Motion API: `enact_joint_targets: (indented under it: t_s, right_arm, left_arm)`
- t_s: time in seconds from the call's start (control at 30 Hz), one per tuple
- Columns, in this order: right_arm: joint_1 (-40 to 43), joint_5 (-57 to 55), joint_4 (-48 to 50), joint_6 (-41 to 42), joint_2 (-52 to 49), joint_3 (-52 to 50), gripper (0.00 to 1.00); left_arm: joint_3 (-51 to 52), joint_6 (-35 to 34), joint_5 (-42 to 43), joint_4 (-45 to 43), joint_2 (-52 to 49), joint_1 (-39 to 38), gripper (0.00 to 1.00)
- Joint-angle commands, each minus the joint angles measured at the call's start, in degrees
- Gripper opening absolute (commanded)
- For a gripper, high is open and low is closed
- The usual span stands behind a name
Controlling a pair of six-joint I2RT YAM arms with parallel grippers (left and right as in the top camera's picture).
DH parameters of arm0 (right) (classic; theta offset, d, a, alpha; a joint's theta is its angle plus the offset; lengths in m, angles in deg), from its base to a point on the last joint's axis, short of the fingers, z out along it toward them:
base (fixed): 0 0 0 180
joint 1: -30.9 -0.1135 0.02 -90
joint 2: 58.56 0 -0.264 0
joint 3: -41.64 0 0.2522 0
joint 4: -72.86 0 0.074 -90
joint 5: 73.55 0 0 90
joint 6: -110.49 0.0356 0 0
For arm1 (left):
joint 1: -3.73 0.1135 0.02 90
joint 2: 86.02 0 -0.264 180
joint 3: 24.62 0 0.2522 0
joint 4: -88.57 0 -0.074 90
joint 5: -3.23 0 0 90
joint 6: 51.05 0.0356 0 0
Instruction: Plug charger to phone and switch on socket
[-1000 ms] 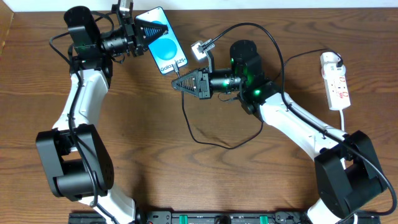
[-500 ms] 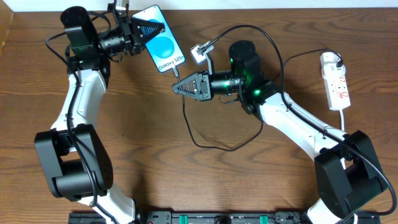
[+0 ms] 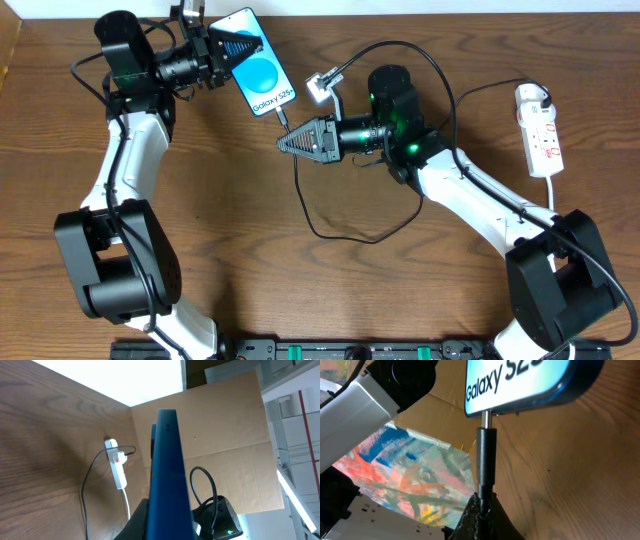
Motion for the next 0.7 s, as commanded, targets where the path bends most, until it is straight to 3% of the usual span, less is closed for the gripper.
enact_joint_targets:
  t_s: [0.0, 0.67]
  right_arm:
    - [0.0, 1.4, -0.5, 0.2, 0.2, 0.9, 0.01]
    - [0.0, 0.9, -1.5, 0.2, 0.2, 0.9, 0.01]
  left_arm:
    - [0.0, -0.1, 0.3, -0.7, 0.8, 0.2, 0.07]
    - [0.0, -0.2, 0.3, -0.6, 0.8, 0.2, 0.08]
